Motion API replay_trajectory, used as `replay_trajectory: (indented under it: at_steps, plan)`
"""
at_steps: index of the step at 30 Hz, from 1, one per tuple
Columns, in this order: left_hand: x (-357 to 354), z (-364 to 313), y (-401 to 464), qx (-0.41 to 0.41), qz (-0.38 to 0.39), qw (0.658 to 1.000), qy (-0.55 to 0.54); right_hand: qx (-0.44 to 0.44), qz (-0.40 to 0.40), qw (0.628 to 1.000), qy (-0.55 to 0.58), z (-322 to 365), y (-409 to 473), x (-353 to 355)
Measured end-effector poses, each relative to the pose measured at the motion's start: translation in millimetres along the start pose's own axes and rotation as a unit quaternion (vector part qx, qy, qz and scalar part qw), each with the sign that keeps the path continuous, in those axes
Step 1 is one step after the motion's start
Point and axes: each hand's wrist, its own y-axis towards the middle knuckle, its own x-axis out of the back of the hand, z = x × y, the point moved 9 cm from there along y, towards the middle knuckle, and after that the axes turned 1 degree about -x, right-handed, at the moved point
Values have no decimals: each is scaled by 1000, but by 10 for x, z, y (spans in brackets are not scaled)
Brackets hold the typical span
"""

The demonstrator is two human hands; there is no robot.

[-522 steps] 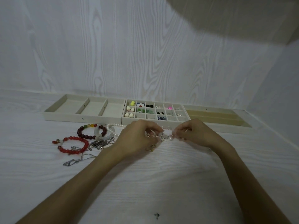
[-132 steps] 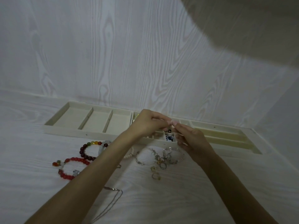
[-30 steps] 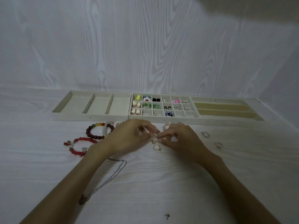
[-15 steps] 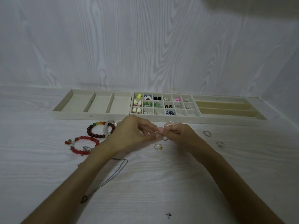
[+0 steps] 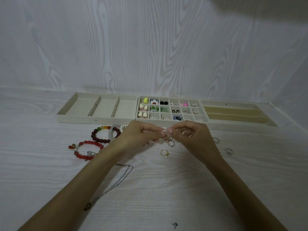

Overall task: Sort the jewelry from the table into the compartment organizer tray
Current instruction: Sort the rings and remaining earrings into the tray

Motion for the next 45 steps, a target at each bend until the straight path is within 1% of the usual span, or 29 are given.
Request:
replay_trajectory:
  at_steps: [3,6,9,12,14,16,18,20,21,23,25,26,31,34,40,45]
  plan:
    - [-63,-30,-2,-10,-1,1000,-25,27,-10,1000,-4,40,-11,26]
    - [-84,-107,37,-32,5,999,-35,-5,-15,1000,9,-25,41,87]
    - [-65,-283,168,-80,8,996,31,-36,-1,999,39,-59,159,138]
    - [66,-508,387,-117,-37,985,125,-36,7,998,54,47,374,211]
    - [141,-616,532,-122,-53,979,154,-33,35,998,45,119,546,225]
    - [157,-642,661,-120,-31,980,153,-62,93,994,1,121,710,187]
    - [144,-626,763,-113,2,982,150,-103,163,979,-63,52,846,135]
    - [144,-596,850,-104,25,983,146,-123,204,965,-106,-10,947,105]
    - [157,-577,881,-96,35,984,149,-118,211,964,-114,-17,983,90]
    - [217,-522,957,-76,49,981,173,-96,196,967,-131,-37,1081,72]
    - [335,-482,983,-56,42,976,207,-66,174,969,-160,-61,1149,54]
    - [407,-461,979,-45,33,975,215,-54,176,967,-178,-81,1164,12]
    - [679,-486,943,-28,-5,978,206,-11,220,933,-284,-138,1177,-189]
    - [724,-488,950,-23,-10,979,202,-11,242,911,-334,-173,1191,-273]
    - [738,-471,945,-17,-12,979,204,-31,279,886,-368,-197,1165,-371]
    - [724,-478,941,-19,-8,978,208,-27,263,875,-405,-228,1187,-415]
